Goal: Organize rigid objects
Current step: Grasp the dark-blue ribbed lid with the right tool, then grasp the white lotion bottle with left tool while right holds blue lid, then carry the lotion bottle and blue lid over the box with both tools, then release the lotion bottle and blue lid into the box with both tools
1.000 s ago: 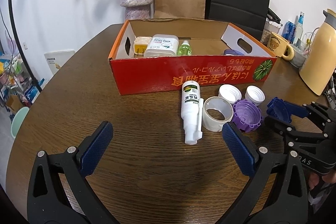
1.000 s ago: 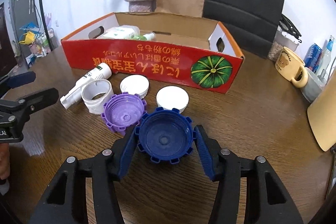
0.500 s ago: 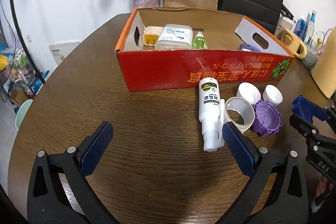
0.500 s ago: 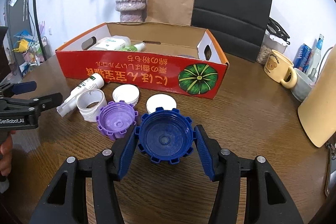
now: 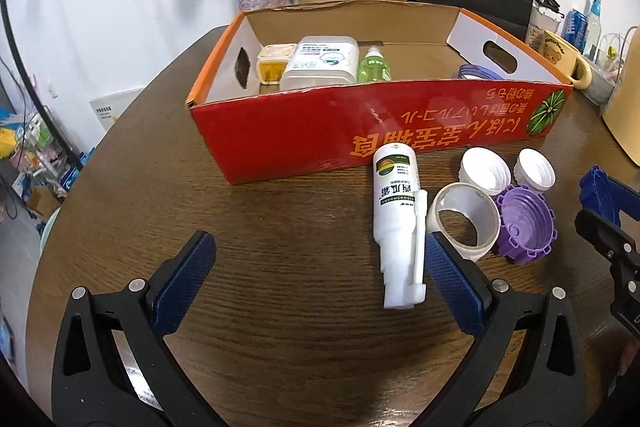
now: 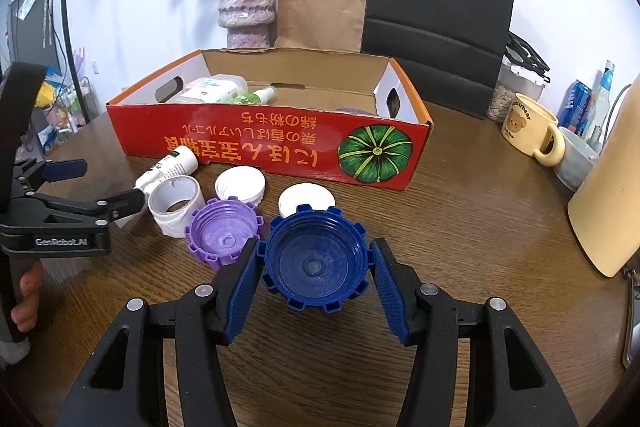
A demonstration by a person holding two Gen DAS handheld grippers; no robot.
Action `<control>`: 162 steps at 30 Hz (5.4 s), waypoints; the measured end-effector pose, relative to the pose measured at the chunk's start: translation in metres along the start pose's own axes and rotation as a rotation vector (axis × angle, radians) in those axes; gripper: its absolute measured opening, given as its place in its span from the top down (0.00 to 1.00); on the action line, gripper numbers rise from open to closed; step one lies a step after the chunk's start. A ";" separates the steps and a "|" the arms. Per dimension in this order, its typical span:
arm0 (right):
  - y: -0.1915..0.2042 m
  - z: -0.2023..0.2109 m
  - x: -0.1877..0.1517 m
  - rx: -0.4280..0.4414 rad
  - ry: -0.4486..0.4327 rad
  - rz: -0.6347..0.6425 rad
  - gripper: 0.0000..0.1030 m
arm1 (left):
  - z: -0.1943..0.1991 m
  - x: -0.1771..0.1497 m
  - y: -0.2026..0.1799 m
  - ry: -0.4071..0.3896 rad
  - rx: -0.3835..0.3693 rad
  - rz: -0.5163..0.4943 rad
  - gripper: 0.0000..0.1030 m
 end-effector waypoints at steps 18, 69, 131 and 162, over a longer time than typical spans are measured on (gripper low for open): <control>-0.002 -0.002 0.001 0.007 0.002 -0.019 0.42 | -0.019 0.010 -0.016 0.026 -0.073 -0.039 0.24; 0.032 0.035 0.042 0.050 -0.170 -0.089 0.42 | 0.056 0.043 -0.014 -0.202 -0.162 0.038 0.77; 0.042 -0.065 0.152 0.105 -0.157 -0.096 0.42 | -0.015 0.147 0.030 -0.209 -0.037 0.150 0.77; 0.020 -0.106 0.136 0.016 -0.053 -0.067 0.13 | -0.042 0.141 0.043 -0.174 0.042 0.123 0.09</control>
Point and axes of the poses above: each gripper's, at about its wrist camera, not at the fingertips, and z roughly against the way its jaws point, y to its left, x to its top, the point moved 10 cm from there along -z, roughly the way its jaws point, and after that the axes turned 13 degrees about -z, right-handed, at the moved point
